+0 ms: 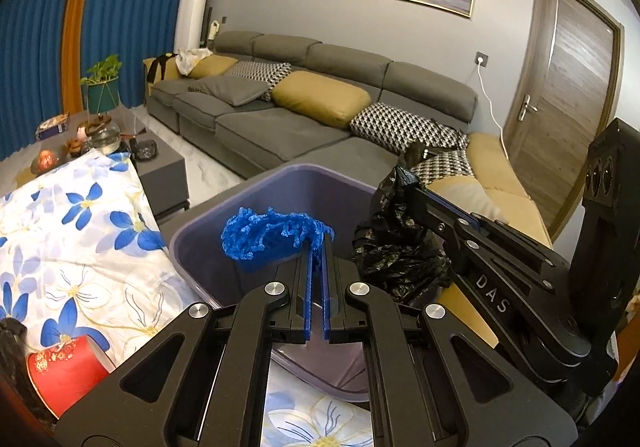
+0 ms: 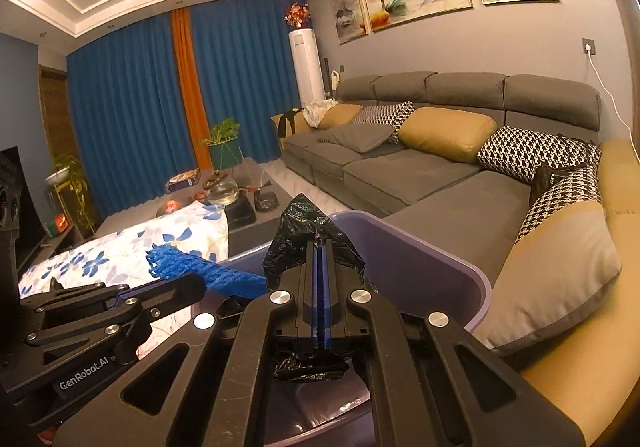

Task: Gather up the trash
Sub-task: 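Open both tools to drop the net and bag into the bin, return to table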

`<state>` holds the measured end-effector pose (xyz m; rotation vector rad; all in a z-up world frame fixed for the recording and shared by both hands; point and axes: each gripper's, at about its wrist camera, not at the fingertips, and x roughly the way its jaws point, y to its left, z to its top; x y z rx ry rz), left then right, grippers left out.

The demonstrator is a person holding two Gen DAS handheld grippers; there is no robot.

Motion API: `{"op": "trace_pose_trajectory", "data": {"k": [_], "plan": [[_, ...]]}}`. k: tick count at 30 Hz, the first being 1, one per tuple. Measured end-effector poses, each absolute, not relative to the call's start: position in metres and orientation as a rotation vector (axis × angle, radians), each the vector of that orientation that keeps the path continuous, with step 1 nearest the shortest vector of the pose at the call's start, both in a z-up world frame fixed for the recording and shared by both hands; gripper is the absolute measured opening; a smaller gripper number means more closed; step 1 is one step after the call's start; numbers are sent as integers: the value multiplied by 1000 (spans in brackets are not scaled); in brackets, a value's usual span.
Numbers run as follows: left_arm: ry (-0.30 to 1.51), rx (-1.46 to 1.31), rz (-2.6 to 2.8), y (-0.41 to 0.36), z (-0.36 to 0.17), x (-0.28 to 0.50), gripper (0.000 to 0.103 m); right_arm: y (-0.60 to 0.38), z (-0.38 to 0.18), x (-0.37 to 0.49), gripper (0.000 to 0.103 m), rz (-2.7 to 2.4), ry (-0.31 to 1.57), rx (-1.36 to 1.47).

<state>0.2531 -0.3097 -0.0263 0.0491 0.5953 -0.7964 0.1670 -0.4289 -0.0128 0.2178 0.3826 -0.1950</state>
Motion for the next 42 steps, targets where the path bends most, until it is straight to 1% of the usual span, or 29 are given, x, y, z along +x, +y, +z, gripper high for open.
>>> {"op": "trace_pose_trajectory", "data": {"k": [1,2,3,4,6,7,8,10,13,18,20,23,26,30,35,42], "plan": [[604,55,-796,-311,-28,254,4,-429,-14,167,3,-196,387,219],[612,58,-795,-312,-29,254,10,-430,-13,169,3,-197,391,219],[619,61,-788,-312,-30,255,20,-431,-13,170,3,-200,393,220],[620,63,-776,-311,-31,255,27,-431,-12,170,4,-202,395,222],[608,49,-742,-306,-31,256,66,-435,-11,170,11,-203,395,232],[599,32,-726,-302,-31,257,72,-436,-11,170,23,-203,394,236],[590,16,-715,-298,-29,257,77,-437,-11,170,35,-203,391,240],[586,6,-689,-293,-27,257,80,-439,-10,167,40,-211,380,246],[565,0,-628,-282,-22,256,85,-441,-7,163,42,-216,370,257],[512,-47,-533,-253,-6,243,90,-426,7,142,60,-211,315,244],[481,-60,-493,-240,3,232,91,-415,13,131,72,-201,288,228],[431,-62,-438,-220,15,211,92,-394,19,112,82,-172,250,210],[398,-74,-387,-196,24,188,93,-371,22,93,86,-130,226,189],[377,-107,-327,-160,28,156,95,-336,24,72,87,-61,206,158],[351,-109,-255,-121,25,118,95,-296,21,58,87,13,225,128],[313,-77,-128,-56,7,74,95,-243,-3,48,87,62,295,71]]}}
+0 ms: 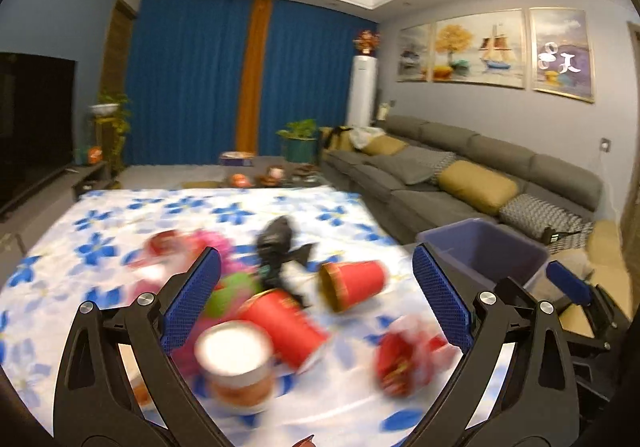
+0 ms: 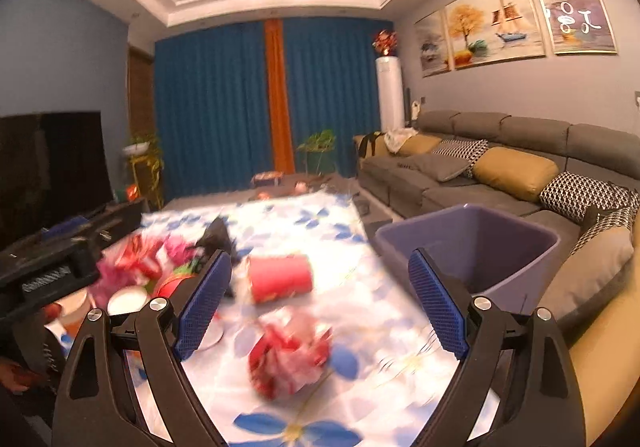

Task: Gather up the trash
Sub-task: 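Open both tools to drop the net and bag into the bin, return to table, then grasp the red snack bag with the right tool while the left tool grasps the white paper cup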

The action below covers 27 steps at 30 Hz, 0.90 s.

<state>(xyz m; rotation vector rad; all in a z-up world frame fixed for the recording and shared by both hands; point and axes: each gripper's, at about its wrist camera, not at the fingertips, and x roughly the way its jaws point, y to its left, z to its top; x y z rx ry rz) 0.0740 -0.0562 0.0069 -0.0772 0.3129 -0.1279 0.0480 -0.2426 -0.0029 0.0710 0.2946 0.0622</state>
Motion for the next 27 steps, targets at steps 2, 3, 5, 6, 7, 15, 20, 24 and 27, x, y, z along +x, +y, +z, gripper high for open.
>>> {"op": "trace_pose_trajectory", "data": {"k": [2,3,5,6,7,15,20,24,27], "plan": [[310,-80,-96,-39,1,63,95,-233,-12,49,87,70,322,54],[313,-83,-78,-32,-1,60,95,-227,-17,49,87,75,336,43],[314,-100,-60,-16,-7,50,95,-221,-25,54,87,81,368,30],[317,-101,-44,-10,-10,47,95,-218,-31,56,87,84,383,28],[319,-101,-31,-4,-13,44,95,-216,-34,57,87,84,392,26],[332,-91,39,30,-32,24,95,-214,-60,86,75,53,495,7],[356,-98,56,43,-42,25,95,-212,-69,96,66,63,544,-3],[385,-101,64,48,-49,28,95,-208,-74,105,64,68,592,-29],[410,-115,69,56,-53,35,95,-208,-77,111,55,68,627,-33]]}}
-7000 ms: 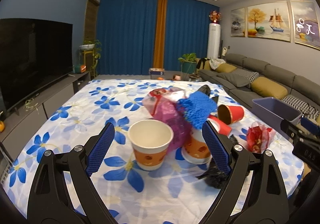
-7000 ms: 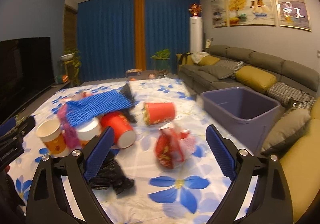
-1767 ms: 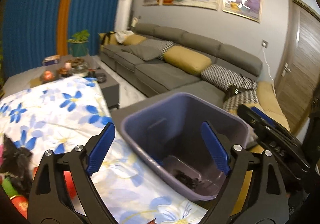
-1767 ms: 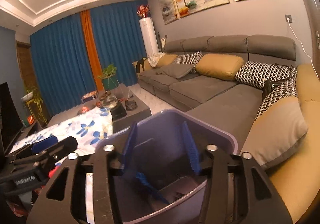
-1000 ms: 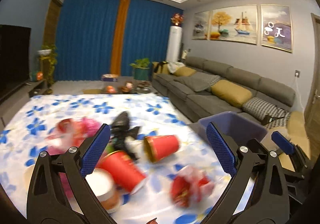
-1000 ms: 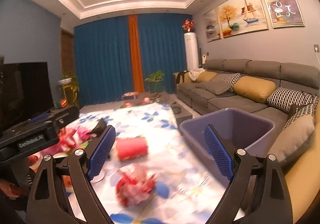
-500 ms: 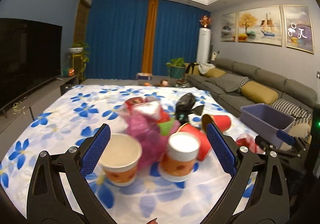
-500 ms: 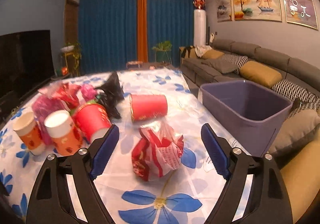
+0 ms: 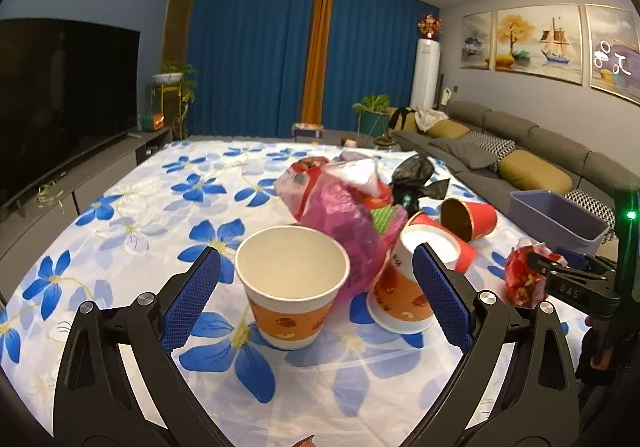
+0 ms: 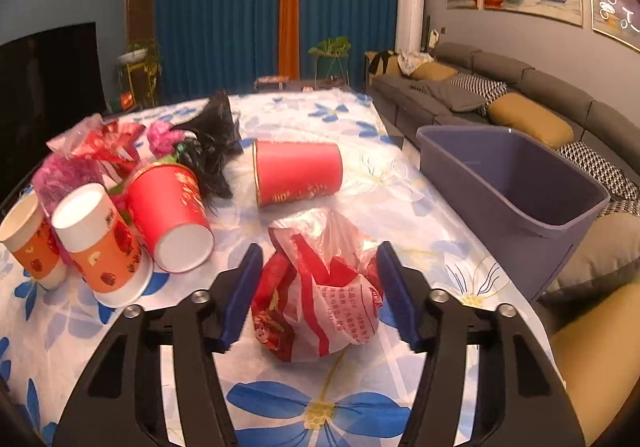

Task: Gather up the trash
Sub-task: 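Grasp the red snack bag with the right tool while the left tool grasps the white paper cup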

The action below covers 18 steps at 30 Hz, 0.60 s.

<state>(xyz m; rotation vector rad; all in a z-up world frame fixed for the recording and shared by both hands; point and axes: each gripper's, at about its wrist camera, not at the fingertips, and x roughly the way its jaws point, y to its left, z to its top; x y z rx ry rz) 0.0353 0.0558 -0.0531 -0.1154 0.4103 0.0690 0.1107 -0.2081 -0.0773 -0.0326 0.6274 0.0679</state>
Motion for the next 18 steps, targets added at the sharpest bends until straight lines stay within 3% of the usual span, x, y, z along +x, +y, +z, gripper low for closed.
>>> {"op": "trace_pose_trajectory", "data": {"k": [2,8,16,18], "plan": [[430,-122,65,59,-57,40,95,-208,-80,114,45,75,649,-31],[480,-127,71,65,-66,52,95,-207,-80,115,28,103,655,-31],[541,-151,53,75,-72,67,92,-209,-73,105,23,142,610,7],[565,-172,37,78,-75,71,81,-209,-68,99,23,152,584,11]]}}
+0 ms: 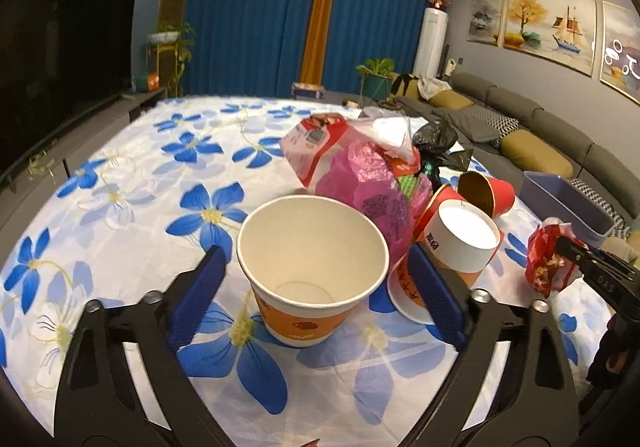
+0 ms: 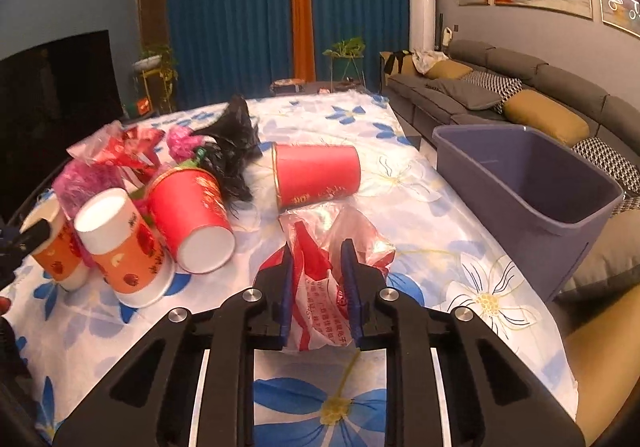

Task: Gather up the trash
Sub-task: 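Grasp the red snack bag with the right tool while the left tool grasps the white paper cup, then carry the paper cup and red snack bag in both tools over the bin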

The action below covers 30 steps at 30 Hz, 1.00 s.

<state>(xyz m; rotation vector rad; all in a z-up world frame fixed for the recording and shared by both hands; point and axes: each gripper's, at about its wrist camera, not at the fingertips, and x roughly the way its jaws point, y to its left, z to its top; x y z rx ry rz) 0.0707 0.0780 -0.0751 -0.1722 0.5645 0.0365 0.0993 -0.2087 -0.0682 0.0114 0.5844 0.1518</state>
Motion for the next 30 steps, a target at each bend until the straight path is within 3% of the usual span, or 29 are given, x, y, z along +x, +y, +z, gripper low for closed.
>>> {"op": "trace_pose_trajectory", "data": {"k": [3,9,30], "plan": [[586,-195,20,82,-78,74,71,-208,-61,92,23,169,556,20],[579,-186,3,81,-78,72,67,-206,-52,83,23,191,528,31],[466,-157,-51,59,-25,37,66,-218,-24,61,23,222,434,48]]}}
